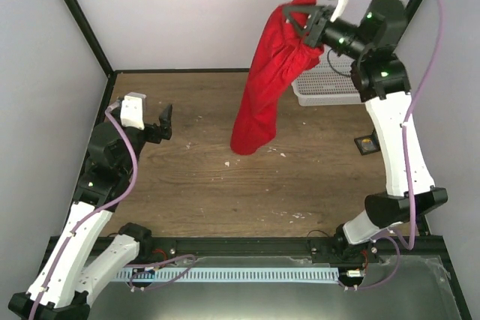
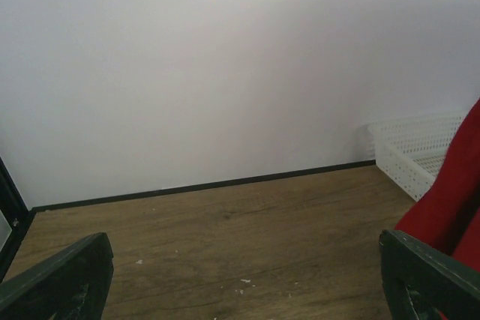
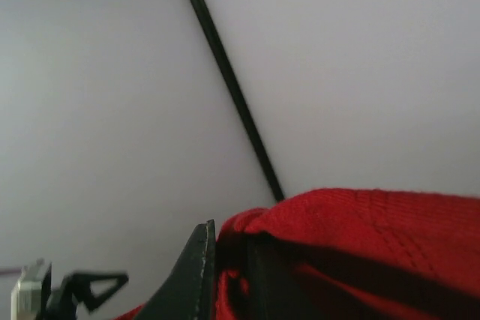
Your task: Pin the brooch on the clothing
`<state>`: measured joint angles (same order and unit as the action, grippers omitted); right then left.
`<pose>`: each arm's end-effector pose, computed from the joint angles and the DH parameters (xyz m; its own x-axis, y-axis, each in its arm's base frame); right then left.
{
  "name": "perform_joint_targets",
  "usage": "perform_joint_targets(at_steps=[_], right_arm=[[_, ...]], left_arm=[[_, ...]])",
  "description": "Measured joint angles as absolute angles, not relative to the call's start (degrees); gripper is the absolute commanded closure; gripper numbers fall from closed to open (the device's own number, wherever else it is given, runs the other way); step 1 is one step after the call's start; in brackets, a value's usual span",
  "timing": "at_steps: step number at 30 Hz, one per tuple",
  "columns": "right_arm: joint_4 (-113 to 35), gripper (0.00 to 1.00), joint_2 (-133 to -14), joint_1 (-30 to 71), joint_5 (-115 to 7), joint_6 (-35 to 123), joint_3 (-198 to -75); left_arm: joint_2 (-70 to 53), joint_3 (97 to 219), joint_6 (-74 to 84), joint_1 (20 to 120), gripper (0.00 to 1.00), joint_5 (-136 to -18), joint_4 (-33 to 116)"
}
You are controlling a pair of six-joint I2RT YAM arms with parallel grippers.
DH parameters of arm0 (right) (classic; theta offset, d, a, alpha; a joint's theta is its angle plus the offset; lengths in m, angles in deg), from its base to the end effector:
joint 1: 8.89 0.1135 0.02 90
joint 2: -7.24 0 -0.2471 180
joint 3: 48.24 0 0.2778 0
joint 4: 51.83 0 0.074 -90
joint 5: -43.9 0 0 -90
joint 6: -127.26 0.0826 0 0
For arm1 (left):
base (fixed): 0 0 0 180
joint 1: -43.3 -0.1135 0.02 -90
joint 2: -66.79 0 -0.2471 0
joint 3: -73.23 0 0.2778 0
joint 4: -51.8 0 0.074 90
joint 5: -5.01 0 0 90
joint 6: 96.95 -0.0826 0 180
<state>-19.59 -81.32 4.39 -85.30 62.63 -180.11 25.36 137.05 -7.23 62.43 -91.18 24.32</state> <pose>0.3300 0.1315 0.5776 -0.1661 0.3020 -0.9387 -0.7864 0.5338 0.3108 0.2364 -0.0726 0.3690 -0.0827 0.0338 -0.9960 0.2247 0.9743 0.0144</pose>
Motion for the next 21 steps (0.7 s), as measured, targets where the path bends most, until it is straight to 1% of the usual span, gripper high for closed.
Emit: perform_joint_targets(at_steps=[3, 5, 7, 8, 10, 12, 13, 14, 15, 17, 19, 21], right_arm=[[-21.4, 0.94, -80.6, 4.8, -89.1, 62.4, -170.4], [-22.3, 0.92, -80.0, 5.5, -89.9, 61.9, -162.5], [-24.6, 0.9, -78.3, 7.2, -89.8, 61.1, -150.6], [-24.9, 0.81, -77.6, 8.1, -89.7, 60.9, -145.8], [-25.8, 0.53, -75.8, 10.4, -89.8, 60.0, -134.2], [-25.4, 0.33, -74.1, 11.9, -89.5, 59.2, -124.9], [-25.4, 0.21, -72.9, 12.5, -88.9, 58.8, -121.2], [-25.2, 0.06, -70.7, 12.8, -87.6, 58.1, -116.6], [-25.2, 0.01, -68.6, 12.7, -86.2, 57.9, -113.3], [-25.3, 0.0, -61.3, 12.6, -82.3, 56.8, -105.6], [-25.7, 0.0, -55.5, 12.4, -79.3, 56.1, -101.5], [-26.0, 0.0, -50.8, 12.4, -76.4, 55.7, -99.4]], left_arm=[[25.4, 136.9, -7.2, 62.4, 0.0, -91.2, 24.5], [25.3, 136.9, -7.2, 62.4, 0.0, -91.3, 24.5], [25.4, 136.9, -7.0, 62.4, 0.0, -91.2, 24.7], [25.4, 136.9, -6.8, 62.4, 0.0, -91.0, 24.7], [25.4, 136.9, -5.9, 62.4, 0.0, -90.0, 24.8], [25.3, 137.1, -4.5, 62.4, 0.0, -88.6, 24.5], [25.1, 137.4, -3.6, 62.4, 0.0, -87.6, 24.3], [24.8, 138.0, -2.5, 62.4, 0.0, -86.5, 24.0], [24.5, 138.5, -1.5, 62.4, 0.0, -85.5, 23.9], [24.3, 139.0, 1.2, 62.4, 0.0, -82.8, 23.8], [24.4, 139.0, 4.1, 62.4, 0.0, -79.9, 23.6], [24.4, 138.0, 7.3, 62.4, 0.02, -76.4, 24.0]])
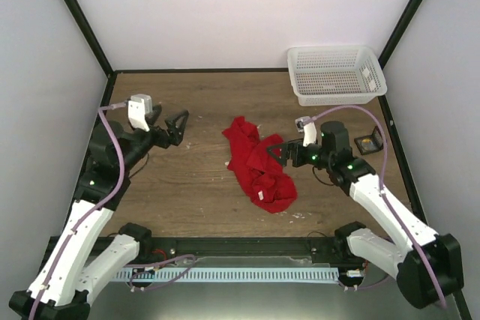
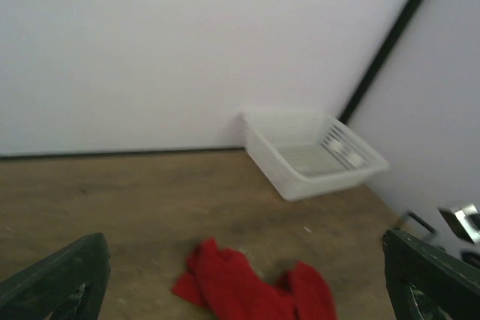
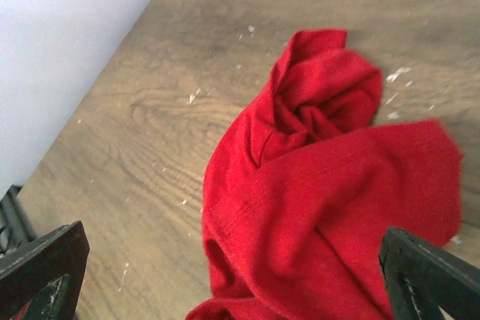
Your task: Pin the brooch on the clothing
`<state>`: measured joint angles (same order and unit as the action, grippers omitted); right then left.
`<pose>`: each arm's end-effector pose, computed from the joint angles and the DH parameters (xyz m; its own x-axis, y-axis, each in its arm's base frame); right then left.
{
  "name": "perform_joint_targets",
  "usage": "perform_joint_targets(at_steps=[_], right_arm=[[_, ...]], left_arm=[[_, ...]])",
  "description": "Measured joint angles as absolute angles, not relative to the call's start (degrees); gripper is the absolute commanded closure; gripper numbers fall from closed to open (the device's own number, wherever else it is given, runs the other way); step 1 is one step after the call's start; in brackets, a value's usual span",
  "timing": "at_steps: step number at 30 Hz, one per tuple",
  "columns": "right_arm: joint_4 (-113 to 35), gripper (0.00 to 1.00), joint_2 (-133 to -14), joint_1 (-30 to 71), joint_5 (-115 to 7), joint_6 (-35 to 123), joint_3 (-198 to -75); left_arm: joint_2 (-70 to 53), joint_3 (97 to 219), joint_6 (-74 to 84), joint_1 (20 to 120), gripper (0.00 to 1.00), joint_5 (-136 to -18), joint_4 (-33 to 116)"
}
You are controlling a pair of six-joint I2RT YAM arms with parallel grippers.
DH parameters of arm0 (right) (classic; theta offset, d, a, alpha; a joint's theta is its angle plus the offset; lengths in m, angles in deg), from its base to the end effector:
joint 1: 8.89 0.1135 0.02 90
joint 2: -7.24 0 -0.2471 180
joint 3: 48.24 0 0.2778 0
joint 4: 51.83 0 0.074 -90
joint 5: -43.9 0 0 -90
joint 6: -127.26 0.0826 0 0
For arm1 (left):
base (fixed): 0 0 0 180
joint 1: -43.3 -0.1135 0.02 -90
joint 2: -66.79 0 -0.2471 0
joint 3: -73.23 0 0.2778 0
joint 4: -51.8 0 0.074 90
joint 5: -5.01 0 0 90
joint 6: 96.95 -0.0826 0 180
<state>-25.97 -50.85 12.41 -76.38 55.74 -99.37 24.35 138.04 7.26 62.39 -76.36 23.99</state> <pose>0.2525 0.1432 0.2108 -0.7035 0.0195 -0.7104 -0.5119 0.6795 0.5256 0.2317 -0.0933 0.3712 -0.2009 -0.1873 -0.9615 0.4283 0.8660 -0.2582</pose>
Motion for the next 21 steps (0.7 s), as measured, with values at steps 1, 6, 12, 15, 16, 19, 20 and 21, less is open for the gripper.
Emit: perform_joint_targets(at_steps=[1, 6, 12, 15, 16, 19, 20, 21], right_arm=[[-26.3, 0.0, -49.1, 12.4, -74.7, 55.6, -98.7], [-28.3, 0.0, -46.0, 11.8, -69.1, 55.6, -95.6], [-29.8, 0.0, -46.1, 7.6, -69.3, 59.6, -88.6], [-29.4, 0.0, -45.8, 5.7, -70.8, 62.5, -84.7], [-29.1, 0.0, -45.5, 5.4, -70.8, 63.1, -83.9], [-27.9, 0.0, -42.9, 5.2, -69.6, 67.0, -80.6], [-27.9, 0.0, -41.8, 5.0, -69.7, 68.7, -79.2], [-27.8, 0.0, -40.8, 5.0, -70.4, 70.7, -77.6]], left_arm=[[24.3, 136.8, 9.2, 62.4, 0.03, -73.6, 24.5], [19.7, 130.8, 15.8, 63.6, 0.05, -62.1, 29.1], [3.4, 130.1, 16.4, 76.8, 0.13, -61.2, 30.0], [-6.4, 135.2, 13.3, 83.4, 0.13, -65.8, 26.6], [-9.4, 137.7, 12.2, 85.1, 0.13, -68.2, 25.1], [-17.7, 145.6, 8.9, 90.1, 0.13, -76.1, 22.5], [-19.6, 147.3, 7.9, 91.4, 0.16, -78.1, 22.0], [-21.1, 148.5, 7.2, 92.4, 0.16, -79.7, 21.5]])
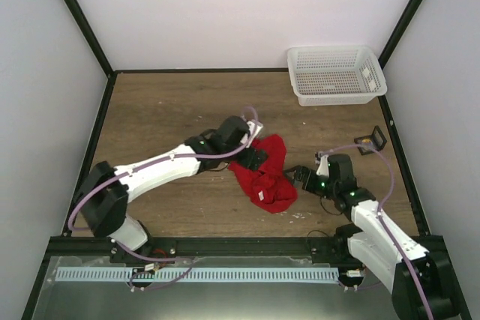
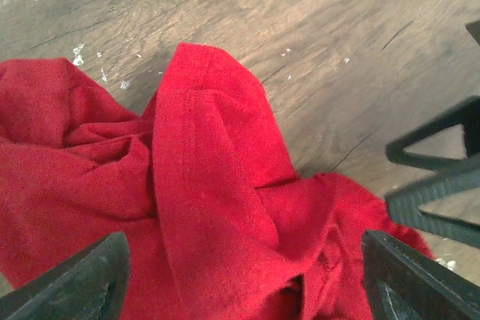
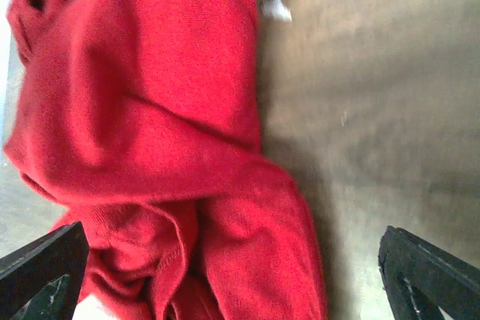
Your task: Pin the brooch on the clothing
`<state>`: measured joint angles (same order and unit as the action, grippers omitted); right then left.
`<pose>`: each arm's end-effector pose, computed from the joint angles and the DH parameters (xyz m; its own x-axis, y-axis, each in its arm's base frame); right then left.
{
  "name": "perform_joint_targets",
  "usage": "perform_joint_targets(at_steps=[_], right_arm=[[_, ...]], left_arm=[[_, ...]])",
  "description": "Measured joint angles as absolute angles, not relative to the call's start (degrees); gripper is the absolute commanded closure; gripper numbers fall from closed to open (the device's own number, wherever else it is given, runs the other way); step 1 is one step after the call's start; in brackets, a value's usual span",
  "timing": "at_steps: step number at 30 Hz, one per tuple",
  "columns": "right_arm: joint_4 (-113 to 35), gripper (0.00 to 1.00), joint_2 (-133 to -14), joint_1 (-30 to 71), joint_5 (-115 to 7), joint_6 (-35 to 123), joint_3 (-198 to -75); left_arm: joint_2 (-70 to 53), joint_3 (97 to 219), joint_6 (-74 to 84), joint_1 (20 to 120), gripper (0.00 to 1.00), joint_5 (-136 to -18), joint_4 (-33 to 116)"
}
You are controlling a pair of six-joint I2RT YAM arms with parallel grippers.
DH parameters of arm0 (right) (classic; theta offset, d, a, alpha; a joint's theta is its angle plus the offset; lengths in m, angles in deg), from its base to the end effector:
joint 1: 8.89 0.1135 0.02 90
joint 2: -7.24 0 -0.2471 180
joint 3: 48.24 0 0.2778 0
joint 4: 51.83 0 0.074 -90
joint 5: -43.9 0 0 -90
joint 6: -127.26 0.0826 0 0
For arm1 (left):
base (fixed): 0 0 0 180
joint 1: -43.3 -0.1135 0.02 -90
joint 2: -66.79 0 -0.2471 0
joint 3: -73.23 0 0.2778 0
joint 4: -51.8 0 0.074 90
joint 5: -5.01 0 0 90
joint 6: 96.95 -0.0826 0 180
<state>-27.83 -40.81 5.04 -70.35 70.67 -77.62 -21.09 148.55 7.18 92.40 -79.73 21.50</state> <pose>0.2129 0.0878 0.1071 -0.8314 0.3110 -0.4605 -0.0657 0.7679 0.6372 0.2539 -0.3047 0.1937 -0.6264 0.3518 -0.6956 0.6638 0.7085 -0.2394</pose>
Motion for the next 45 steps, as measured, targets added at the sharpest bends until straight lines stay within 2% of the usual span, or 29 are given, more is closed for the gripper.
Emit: perform_joint_targets(at_steps=[4, 9, 11, 15, 17, 19, 21, 23, 26, 28, 35, 40, 45], right_arm=[[-27.6, 0.03, -37.6, 5.0, -75.3, 77.2, -72.3], [-27.2, 0.23, -32.6, 5.0, -80.2, 81.7, -69.5], [-27.9, 0.26, -31.2, 5.0, -82.4, 83.5, -68.1], [-29.6, 0.27, -30.8, 5.0, -86.3, 86.6, -64.3], [-30.6, 0.26, -30.9, 5.0, -87.6, 87.5, -63.9], [-30.8, 0.31, -30.7, 5.0, -88.0, 87.8, -63.7], [-31.3, 0.45, -30.7, 5.0, -88.3, 87.9, -63.6], [-32.7, 0.58, -30.9, 5.0, -88.6, 88.0, -63.1], [-34.6, 0.83, -32.2, 5.0, -88.4, 88.5, -62.7], [-36.2, 0.98, -33.5, 5.0, -87.6, 88.4, -62.8], [-42.3, 0.99, -42.1, 4.9, -82.2, 85.8, -67.6], [-45.8, 0.99, -52.5, 5.2, -80.1, 78.2, -84.5], [-44.9, 0.99, -63.1, 5.4, -81.5, 68.6, -107.7]], left_arm=[[-27.0, 153.6, 4.4, 96.0, 0.16, -86.6, 17.8], [-29.6, 154.9, 3.0, 98.0, 0.11, -90.9, 14.6], [-30.1, 154.9, 3.0, 98.3, 0.11, -91.6, 13.7], [-32.1, 155.1, 3.2, 98.5, 0.14, -91.3, 13.3], [-33.4, 155.1, 3.4, 98.5, 0.24, -90.8, 13.4], [-34.9, 155.1, 3.7, 98.5, 0.43, -90.0, 13.6], [-35.9, 155.2, 4.0, 98.5, 0.65, -89.7, 13.6], [-36.5, 155.7, 4.2, 98.5, 0.82, -90.0, 13.4], [-35.9, 155.9, 4.2, 98.0, 0.99, -90.6, 13.5], [-33.9, 155.8, 4.6, 97.2, 1.0, -90.6, 13.3], [-14.0, 152.2, 5.1, 87.0, 1.0, -85.0, 15.6], [-0.1, 150.4, 5.1, 81.6, 1.0, -80.0, 13.9], [10.7, 151.7, 4.4, 78.7, 1.0, -78.0, 10.8]])
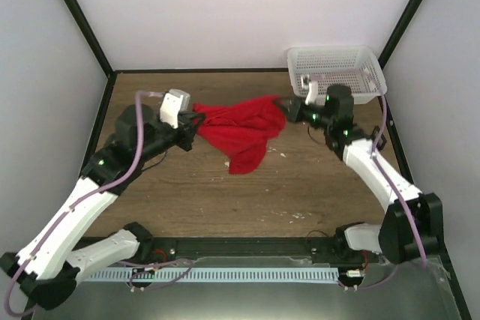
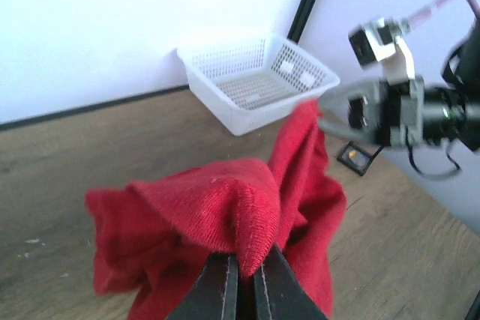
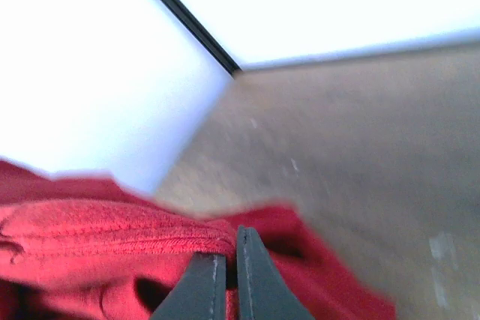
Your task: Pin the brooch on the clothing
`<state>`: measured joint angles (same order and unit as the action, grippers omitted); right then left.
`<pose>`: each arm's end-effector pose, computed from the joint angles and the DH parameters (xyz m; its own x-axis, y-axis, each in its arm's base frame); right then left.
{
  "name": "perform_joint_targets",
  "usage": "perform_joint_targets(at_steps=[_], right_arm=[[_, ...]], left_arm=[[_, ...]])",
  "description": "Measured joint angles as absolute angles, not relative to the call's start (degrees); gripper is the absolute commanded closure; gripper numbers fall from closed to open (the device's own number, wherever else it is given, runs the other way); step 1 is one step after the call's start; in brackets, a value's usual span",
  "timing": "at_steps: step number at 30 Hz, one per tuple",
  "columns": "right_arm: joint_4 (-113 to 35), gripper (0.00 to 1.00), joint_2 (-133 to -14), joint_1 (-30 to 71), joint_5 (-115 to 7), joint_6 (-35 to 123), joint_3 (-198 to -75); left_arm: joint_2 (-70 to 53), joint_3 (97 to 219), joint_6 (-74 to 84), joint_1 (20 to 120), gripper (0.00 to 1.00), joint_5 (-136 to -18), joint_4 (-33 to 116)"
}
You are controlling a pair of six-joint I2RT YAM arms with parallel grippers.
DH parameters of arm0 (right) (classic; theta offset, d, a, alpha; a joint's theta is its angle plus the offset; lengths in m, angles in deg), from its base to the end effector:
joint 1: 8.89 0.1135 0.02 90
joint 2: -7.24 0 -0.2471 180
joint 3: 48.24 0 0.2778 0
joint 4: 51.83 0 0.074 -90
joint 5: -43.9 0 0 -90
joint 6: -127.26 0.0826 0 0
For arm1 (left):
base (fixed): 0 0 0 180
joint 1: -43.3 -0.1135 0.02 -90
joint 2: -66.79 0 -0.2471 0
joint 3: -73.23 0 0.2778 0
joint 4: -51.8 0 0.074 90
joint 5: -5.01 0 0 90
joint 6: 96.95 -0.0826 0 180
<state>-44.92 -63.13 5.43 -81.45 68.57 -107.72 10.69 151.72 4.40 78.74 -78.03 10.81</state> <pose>0.3219 0.1315 0.2505 -0.6353 0.2753 -0.7216 -0.4745 0.5981 0.6459 0.2279 -0.1745 0.3747 -0.3865 0.0353 -0.9216 0.6049 0.7640 -0.2244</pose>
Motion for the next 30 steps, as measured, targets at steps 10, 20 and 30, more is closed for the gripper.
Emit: perform_joint_targets(at_steps=[10, 20, 30], right_arm=[[-39.7, 0.99, -83.4, 9.7, -100.8, 55.7, -153.4], [-24.3, 0.99, -89.4, 11.7, -103.8, 42.2, -163.3], [-17.6, 0.99, -89.7, 14.6, -104.2, 37.0, -159.4]], left_arm=[[28.2, 148.7, 4.2, 78.2, 0.2, -79.5, 7.0], [24.3, 150.6, 3.3, 78.0, 0.0, -79.9, -0.2], [0.9, 154.4, 1.6, 78.0, 0.0, -67.2, 9.7]])
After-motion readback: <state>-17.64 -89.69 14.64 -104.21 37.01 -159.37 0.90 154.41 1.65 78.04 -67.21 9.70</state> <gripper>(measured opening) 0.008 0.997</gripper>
